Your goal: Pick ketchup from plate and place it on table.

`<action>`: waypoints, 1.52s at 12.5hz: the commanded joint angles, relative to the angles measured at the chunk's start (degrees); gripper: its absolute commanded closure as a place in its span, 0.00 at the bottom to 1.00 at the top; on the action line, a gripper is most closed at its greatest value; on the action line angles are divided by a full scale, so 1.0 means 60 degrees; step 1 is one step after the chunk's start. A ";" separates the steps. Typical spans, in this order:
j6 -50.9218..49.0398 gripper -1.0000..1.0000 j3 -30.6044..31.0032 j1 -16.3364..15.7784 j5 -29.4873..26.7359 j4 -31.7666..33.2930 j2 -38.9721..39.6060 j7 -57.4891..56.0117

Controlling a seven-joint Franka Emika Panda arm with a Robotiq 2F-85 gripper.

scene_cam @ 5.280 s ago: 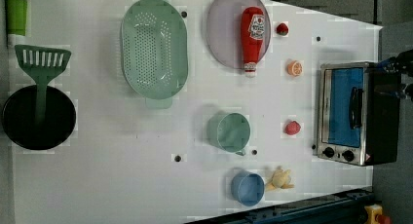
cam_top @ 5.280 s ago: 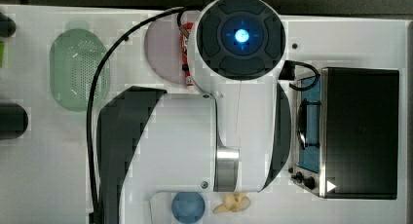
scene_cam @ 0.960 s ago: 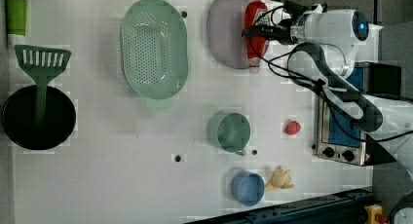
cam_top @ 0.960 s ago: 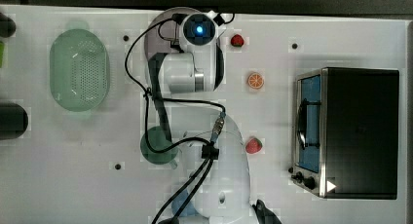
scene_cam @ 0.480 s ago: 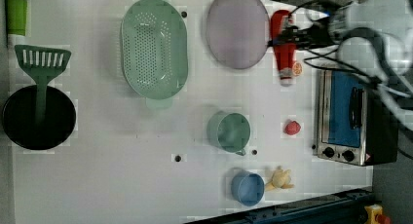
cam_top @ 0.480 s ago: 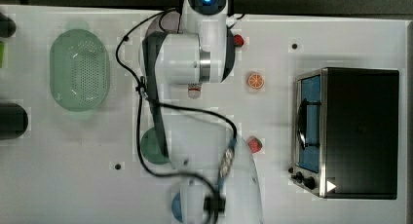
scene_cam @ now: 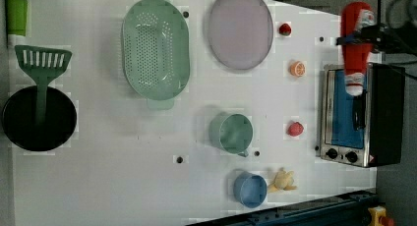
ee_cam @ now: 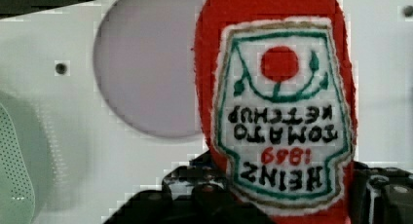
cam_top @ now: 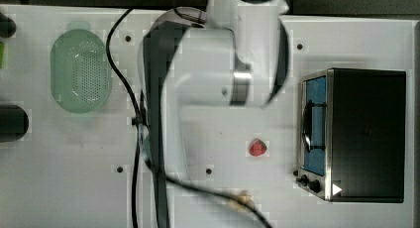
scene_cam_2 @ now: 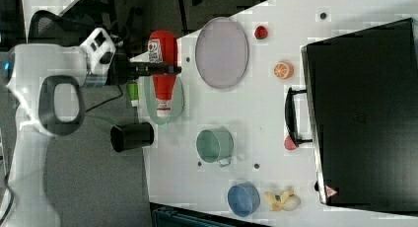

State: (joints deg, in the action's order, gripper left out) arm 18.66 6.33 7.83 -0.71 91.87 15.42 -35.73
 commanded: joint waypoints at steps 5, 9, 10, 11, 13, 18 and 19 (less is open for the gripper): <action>0.1065 0.38 -0.0439 0.0199 -0.0090 0.3637 -0.0920 0.0354; 0.3229 0.38 -0.0464 0.0191 -0.0090 0.5486 -0.0754 0.0355; 0.3742 0.38 -0.0464 0.0191 -0.0090 0.5830 -0.0627 0.0354; 0.4136 0.38 -0.0457 0.0186 -0.0090 0.6088 -0.0452 0.0353; 0.4540 0.26 -0.0451 0.0184 -0.0090 0.6394 0.0023 0.0352; 0.4880 0.00 -0.0416 0.0182 -0.0090 0.6270 0.0385 0.0396; 0.4713 0.00 -0.0377 0.0182 -0.0090 0.6120 0.0067 0.0556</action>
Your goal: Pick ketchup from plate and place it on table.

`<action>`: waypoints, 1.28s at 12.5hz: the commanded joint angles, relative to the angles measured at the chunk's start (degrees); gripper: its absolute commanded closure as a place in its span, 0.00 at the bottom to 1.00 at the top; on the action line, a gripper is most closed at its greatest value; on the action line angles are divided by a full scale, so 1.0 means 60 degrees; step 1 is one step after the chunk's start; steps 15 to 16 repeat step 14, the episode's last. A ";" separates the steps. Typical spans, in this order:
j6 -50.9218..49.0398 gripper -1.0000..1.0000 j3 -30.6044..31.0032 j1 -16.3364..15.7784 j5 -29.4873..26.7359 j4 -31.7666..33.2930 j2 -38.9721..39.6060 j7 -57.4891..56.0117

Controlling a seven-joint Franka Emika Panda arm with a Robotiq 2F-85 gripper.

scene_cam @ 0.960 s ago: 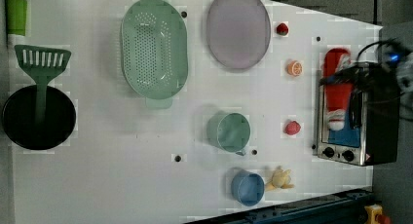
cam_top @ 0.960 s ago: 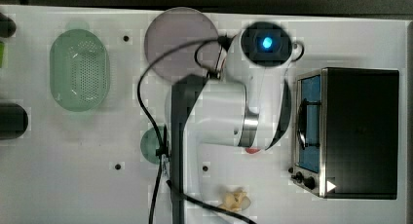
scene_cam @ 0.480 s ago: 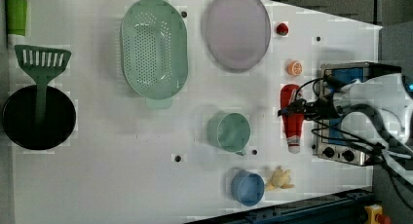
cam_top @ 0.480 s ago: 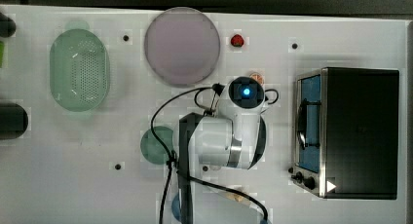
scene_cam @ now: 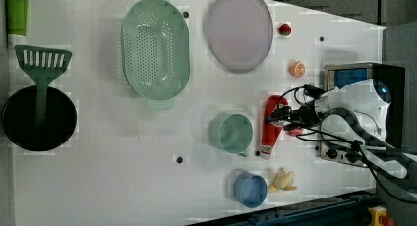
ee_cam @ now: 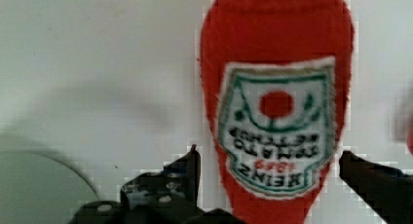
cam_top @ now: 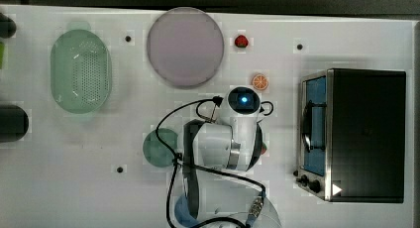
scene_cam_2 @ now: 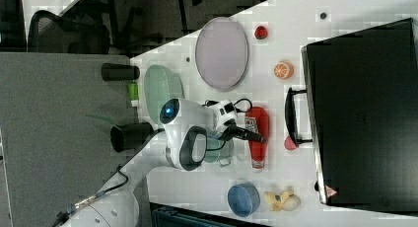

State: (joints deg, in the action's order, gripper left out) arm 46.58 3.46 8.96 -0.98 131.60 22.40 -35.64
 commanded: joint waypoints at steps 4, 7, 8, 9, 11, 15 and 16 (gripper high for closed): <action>-0.1861 0.00 0.0323 -0.0017 -0.0044 -0.1679 -0.2996 0.2710; -0.3773 0.00 0.0414 -0.0030 0.0013 -0.3099 -0.4077 0.4423; -0.4628 0.00 0.0413 -0.0030 0.0013 -0.3516 -0.4294 0.5173; -0.5448 0.00 0.0404 -0.0026 0.0013 -0.3870 -0.4452 0.5969; -0.6594 0.00 0.0418 -0.0028 0.0012 -0.4361 -0.4665 0.6535; -0.6575 0.00 0.0449 -0.0027 0.0029 -0.4663 -0.4710 0.6535; -0.6575 0.00 0.0449 -0.0027 0.0029 -0.4663 -0.4710 0.6535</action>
